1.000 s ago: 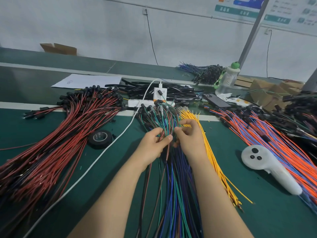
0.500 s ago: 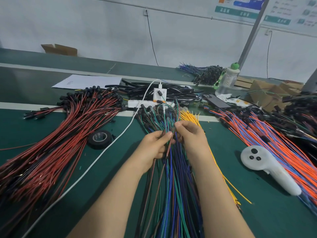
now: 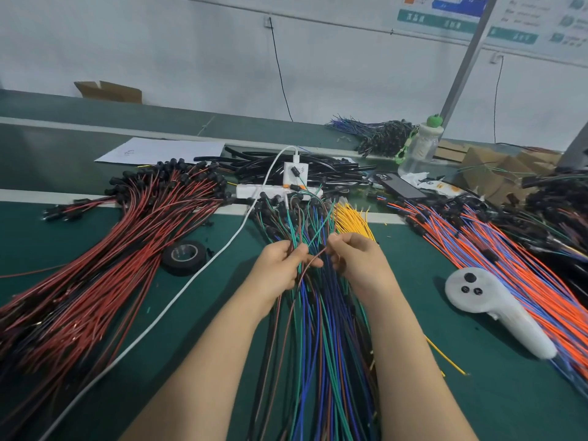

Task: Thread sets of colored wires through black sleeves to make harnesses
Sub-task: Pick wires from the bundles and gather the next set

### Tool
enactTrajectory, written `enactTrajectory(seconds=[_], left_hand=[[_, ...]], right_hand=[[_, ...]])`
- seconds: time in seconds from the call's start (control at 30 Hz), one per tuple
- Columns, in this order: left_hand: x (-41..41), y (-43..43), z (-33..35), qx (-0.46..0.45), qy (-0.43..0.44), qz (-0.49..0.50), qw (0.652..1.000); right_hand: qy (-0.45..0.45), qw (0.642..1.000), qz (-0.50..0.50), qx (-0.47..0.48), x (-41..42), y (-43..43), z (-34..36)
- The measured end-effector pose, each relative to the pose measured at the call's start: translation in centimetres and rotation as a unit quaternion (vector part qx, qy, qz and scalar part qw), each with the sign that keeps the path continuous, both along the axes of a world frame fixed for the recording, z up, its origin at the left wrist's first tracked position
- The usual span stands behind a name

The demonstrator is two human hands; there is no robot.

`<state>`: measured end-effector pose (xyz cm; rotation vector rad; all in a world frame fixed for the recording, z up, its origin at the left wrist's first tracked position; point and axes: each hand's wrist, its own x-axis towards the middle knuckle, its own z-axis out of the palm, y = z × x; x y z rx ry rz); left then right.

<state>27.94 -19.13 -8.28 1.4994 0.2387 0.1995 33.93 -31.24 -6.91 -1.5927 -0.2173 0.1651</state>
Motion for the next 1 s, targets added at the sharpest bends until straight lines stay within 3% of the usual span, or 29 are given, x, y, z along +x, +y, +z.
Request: enactTrajectory(seconds=[0.17, 0.37, 0.43, 0.57, 0.77, 0.87, 1.0], left_hand=[[0.0, -0.3, -0.2, 0.031, -0.001, -0.007, 0.999], [-0.1, 0.0, -0.2, 0.023, -0.002, -0.022, 1.0], [-0.1, 0.0, -0.1, -0.016, 0.005, -0.025, 1.0], [-0.2, 0.2, 0.3, -0.175, 0.054, -0.052, 0.982], [-0.3, 0.2, 0.7, -0.258, 0.102, -0.072, 0.958], [-0.1, 0.1, 0.8, -0.245, 0.091, -0.039, 0.964], [0.1, 0.0, 0.7, -0.175, 0.045, -0.028, 0.983]], right_hand=[[-0.065, 0.991, -0.064, -0.101, 0.0, 0.7, -0.5], [-0.029, 0.997, -0.015, -0.07, -0.3, 0.4, 0.1], [-0.008, 0.999, 0.014, -0.035, -0.5, 0.4, 0.3], [-0.013, 0.995, 0.077, 0.059, -1.0, 0.9, 0.9], [-0.025, 0.992, 0.087, 0.085, -0.9, 1.1, 0.5], [-0.012, 0.989, 0.079, 0.12, -0.6, 1.3, 0.2], [-0.043, 0.997, 0.024, 0.056, -0.6, 1.6, -0.3]])
